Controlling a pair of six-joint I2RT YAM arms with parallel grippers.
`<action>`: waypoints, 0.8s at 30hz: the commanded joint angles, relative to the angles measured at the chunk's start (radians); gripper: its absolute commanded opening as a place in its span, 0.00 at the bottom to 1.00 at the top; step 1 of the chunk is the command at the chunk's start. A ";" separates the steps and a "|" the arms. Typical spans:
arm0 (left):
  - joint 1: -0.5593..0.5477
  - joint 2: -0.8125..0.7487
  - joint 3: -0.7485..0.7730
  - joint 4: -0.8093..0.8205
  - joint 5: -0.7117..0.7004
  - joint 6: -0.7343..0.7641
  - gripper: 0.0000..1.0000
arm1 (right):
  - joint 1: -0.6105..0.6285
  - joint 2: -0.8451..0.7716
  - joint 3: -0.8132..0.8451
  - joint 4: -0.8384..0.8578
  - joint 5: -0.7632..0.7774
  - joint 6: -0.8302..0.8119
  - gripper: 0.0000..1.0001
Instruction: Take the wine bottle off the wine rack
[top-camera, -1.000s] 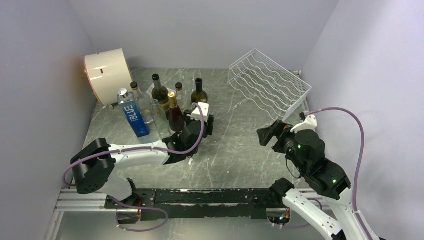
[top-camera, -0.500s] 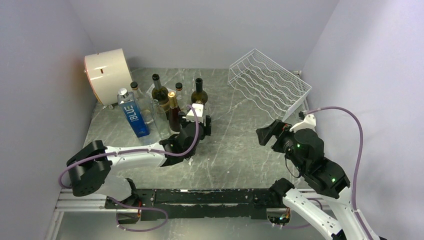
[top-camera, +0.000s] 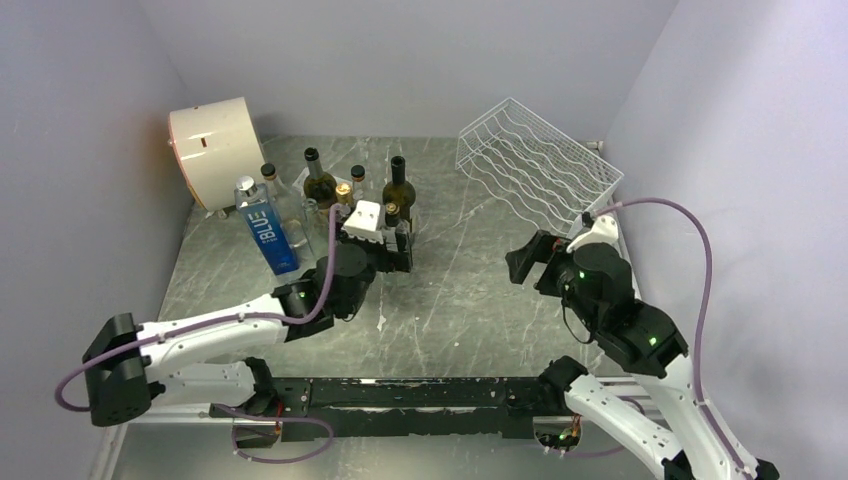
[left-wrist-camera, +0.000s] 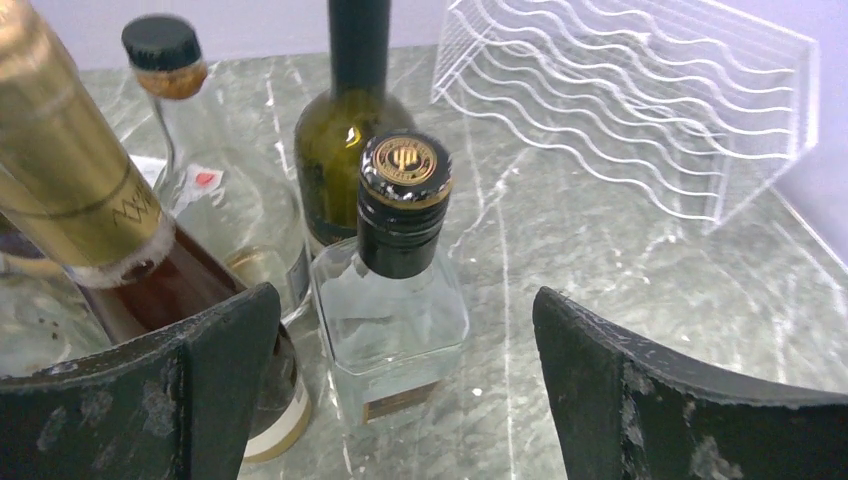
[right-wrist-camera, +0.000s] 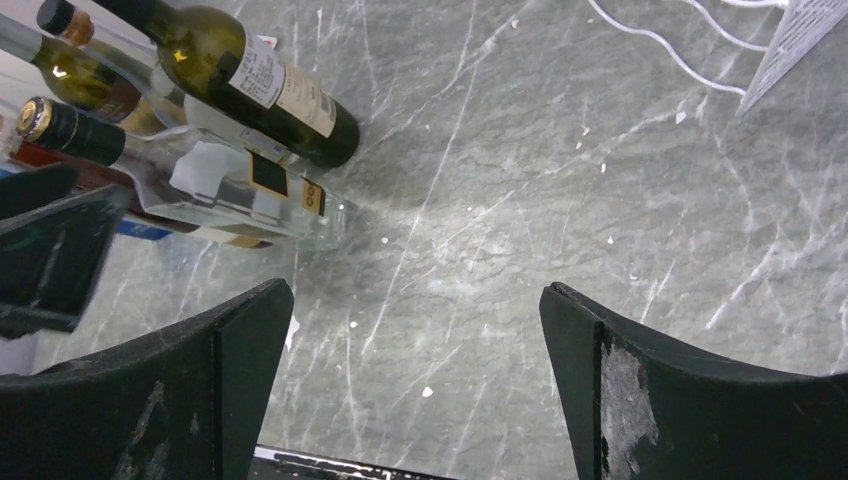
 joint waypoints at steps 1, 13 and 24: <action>0.005 -0.104 0.088 -0.156 0.117 0.015 1.00 | 0.004 0.067 0.080 0.018 0.032 -0.057 1.00; 0.007 -0.395 0.427 -0.049 0.016 0.791 0.99 | 0.004 0.241 0.513 0.055 0.166 -0.277 1.00; 0.007 -0.469 0.616 -0.122 0.117 0.734 0.99 | 0.003 0.302 0.756 0.251 0.149 -0.488 1.00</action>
